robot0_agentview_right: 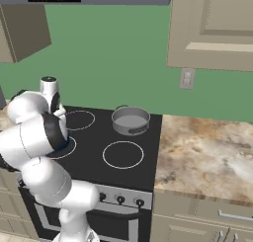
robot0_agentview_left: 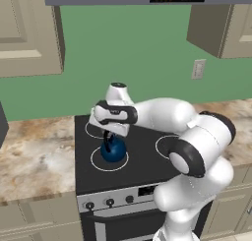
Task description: Pick the kettle from the counter and place it on a stove burner. Then turn the burner on.
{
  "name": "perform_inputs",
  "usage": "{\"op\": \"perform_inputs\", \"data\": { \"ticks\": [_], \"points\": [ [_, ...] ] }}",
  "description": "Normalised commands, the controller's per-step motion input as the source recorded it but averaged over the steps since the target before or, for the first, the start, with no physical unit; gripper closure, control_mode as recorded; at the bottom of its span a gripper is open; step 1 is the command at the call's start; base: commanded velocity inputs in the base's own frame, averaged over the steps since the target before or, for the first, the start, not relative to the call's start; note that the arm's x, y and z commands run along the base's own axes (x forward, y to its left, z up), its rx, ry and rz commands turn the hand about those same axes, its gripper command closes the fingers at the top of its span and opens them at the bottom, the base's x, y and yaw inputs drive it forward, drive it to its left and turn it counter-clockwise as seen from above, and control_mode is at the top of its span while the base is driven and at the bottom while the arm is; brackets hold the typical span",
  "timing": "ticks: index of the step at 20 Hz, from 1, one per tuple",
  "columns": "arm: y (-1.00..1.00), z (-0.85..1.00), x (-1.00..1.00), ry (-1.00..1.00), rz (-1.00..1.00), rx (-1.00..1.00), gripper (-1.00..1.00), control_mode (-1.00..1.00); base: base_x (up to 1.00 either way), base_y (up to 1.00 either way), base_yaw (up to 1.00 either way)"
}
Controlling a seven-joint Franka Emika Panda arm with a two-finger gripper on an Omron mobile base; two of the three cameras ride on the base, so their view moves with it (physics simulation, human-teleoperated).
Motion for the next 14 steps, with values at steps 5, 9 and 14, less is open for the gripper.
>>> {"op": "perform_inputs", "data": {
  "ticks": [5,9,14],
  "points": [
    [-0.03,0.0,-0.2,-0.19,0.0,0.09,1.0,-1.0,0.0,0.0,0.0],
    [-0.05,0.0,-0.06,-0.04,0.0,0.05,1.0,-1.0,0.0,0.0,0.0],
    [0.0,0.0,0.0,0.0,0.0,0.0,1.0,-1.0,0.0,0.0,0.0]
  ]
}}
